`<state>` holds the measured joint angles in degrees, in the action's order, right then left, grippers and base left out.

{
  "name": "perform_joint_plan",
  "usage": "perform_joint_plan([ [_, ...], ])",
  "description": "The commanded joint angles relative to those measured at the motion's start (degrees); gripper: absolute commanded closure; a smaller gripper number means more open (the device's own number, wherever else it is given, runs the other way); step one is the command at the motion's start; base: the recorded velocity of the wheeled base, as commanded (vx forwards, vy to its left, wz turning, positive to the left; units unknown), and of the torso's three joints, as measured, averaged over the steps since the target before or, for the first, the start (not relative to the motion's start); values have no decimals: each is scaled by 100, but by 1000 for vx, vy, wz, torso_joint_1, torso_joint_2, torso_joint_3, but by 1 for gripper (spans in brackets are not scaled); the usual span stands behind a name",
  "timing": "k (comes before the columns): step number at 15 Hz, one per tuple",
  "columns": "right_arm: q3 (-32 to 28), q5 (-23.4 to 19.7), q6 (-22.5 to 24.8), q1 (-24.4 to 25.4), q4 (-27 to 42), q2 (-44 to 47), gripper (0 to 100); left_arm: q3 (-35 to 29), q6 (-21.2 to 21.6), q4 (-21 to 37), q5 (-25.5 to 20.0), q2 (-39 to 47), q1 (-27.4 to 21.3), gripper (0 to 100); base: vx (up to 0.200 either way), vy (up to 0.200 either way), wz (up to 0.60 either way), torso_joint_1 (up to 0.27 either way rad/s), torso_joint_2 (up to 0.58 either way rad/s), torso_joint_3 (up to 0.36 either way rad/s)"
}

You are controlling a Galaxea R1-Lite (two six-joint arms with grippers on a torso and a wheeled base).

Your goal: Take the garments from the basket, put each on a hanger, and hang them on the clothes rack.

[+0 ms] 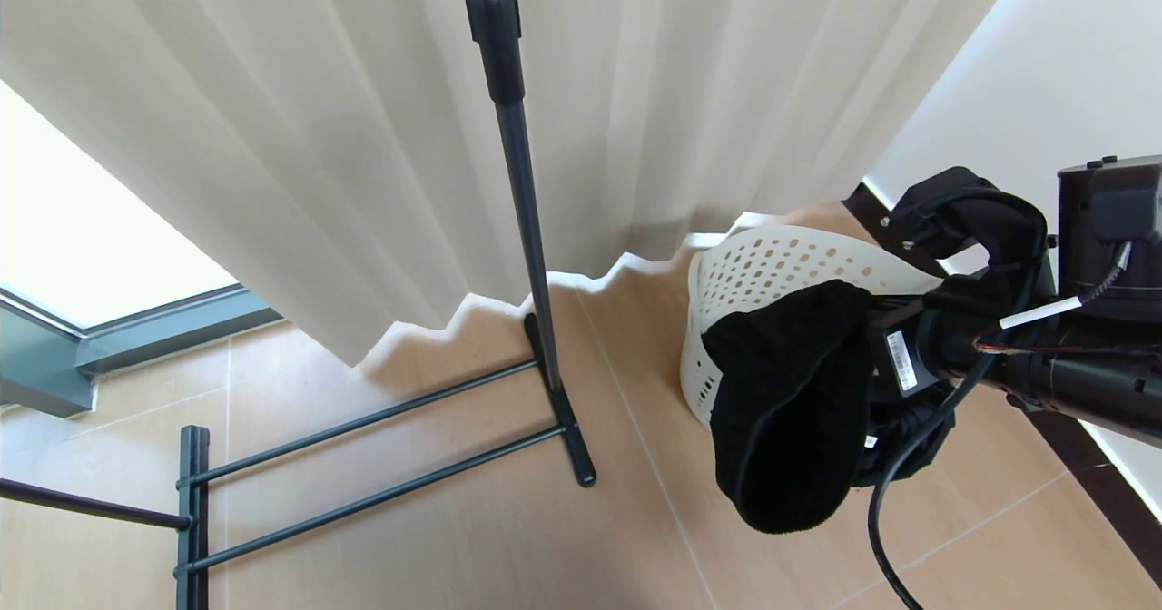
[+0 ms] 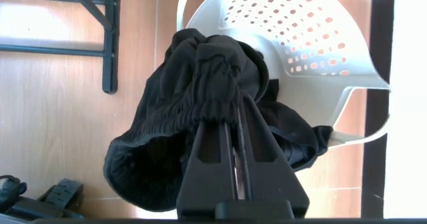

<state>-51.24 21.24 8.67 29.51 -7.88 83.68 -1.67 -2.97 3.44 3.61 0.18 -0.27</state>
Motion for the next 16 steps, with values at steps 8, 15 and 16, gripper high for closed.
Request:
perform_joint_plan([
  [8,0,-67,12,-33,-4,8,100,0,-1,-1,0,8,-8,0,0,0,0,1,2,200],
  [15,299,-32,65,-33,-663,123,100,0,-1,-1,0,8,0,0,0,0,0,1,2,208],
  [16,334,-41,65,-33,-663,87,100,0,-1,-1,0,8,0,0,0,0,0,7,2,193],
])
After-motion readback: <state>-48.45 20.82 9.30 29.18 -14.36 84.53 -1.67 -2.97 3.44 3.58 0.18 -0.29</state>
